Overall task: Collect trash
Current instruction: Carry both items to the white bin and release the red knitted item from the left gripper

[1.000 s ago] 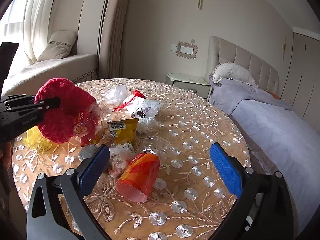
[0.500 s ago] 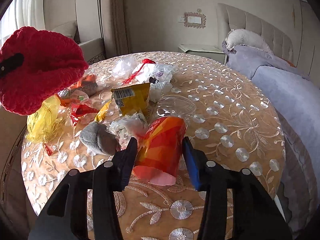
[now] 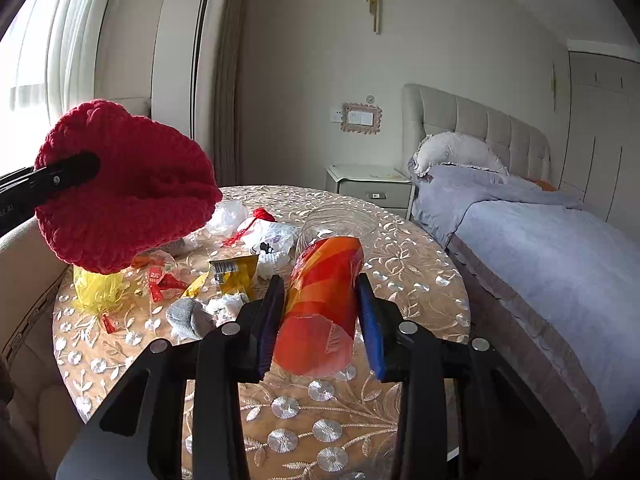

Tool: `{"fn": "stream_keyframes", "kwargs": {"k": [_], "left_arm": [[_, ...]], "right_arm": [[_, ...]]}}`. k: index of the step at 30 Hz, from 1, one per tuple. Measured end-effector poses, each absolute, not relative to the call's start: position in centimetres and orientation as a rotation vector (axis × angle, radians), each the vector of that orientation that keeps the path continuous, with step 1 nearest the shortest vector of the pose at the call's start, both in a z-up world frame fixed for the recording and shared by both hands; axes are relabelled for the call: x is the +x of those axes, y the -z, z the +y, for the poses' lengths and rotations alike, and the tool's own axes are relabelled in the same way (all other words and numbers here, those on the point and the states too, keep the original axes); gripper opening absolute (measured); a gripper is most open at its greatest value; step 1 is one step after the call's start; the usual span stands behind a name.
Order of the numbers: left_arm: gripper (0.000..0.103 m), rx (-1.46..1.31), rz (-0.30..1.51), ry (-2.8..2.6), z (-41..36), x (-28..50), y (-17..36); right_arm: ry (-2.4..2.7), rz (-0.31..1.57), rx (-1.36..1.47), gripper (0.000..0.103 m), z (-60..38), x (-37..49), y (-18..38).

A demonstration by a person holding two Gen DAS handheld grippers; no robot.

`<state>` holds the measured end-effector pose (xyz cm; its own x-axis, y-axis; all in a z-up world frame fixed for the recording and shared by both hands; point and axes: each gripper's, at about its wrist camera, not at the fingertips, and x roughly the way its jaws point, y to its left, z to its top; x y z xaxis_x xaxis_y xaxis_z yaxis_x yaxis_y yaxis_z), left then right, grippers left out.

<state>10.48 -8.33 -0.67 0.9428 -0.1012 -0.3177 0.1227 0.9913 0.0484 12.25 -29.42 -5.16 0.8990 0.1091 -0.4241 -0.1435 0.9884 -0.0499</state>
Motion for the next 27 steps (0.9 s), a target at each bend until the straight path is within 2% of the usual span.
{"fn": "stream_keyframes", "kwargs": {"k": [12, 27], "left_arm": [[0.014, 0.094, 0.392, 0.478, -22.5, 12.2, 5.7], [0.014, 0.187, 0.491, 0.769, -39.5, 13.0, 16.3]], "right_arm": [[0.16, 0.461, -0.068, 0.036, -40.3, 5.0, 7.1], [0.371, 0.529, 0.0, 0.036, -50.8, 0.5, 14.7]]}}
